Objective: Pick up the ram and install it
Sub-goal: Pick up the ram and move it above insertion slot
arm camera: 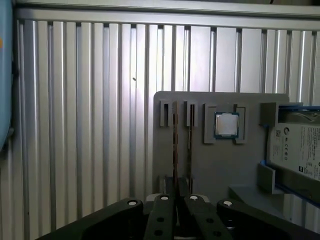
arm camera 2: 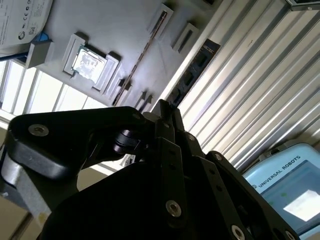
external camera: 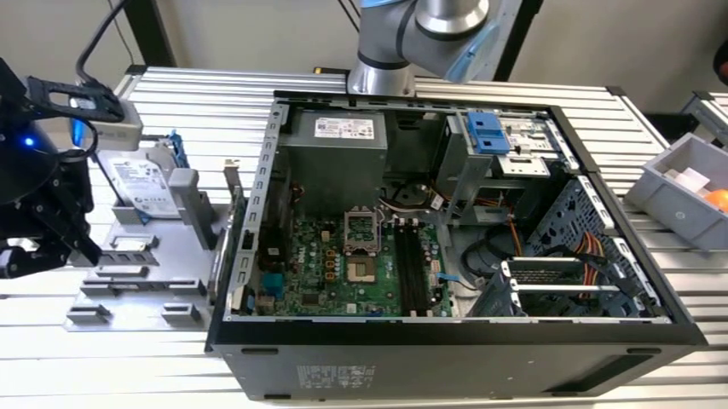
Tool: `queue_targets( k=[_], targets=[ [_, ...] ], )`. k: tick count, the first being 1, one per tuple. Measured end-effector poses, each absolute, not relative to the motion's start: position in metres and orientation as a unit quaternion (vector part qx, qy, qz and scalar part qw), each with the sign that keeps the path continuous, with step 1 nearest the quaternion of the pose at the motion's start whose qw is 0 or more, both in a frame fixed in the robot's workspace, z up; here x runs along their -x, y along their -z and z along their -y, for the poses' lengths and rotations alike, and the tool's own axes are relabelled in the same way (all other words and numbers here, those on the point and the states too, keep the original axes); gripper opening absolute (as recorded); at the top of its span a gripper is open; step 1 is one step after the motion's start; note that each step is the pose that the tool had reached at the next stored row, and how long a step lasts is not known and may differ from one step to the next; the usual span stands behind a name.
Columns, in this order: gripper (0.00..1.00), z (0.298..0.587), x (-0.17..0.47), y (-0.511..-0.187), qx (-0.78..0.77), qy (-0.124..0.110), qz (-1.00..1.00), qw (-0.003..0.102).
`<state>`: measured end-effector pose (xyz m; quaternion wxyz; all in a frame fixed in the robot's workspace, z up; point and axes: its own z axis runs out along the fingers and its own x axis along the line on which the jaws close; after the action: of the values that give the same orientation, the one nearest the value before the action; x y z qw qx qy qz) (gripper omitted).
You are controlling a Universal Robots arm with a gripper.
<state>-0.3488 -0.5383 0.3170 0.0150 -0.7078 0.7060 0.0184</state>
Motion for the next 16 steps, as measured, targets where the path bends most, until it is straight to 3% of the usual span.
queue_targets(
  k=[16],
  targets=[
    [0.0,0.538,0.349,-0.329,0.708,-0.018,-0.706,0.015]
  ],
)
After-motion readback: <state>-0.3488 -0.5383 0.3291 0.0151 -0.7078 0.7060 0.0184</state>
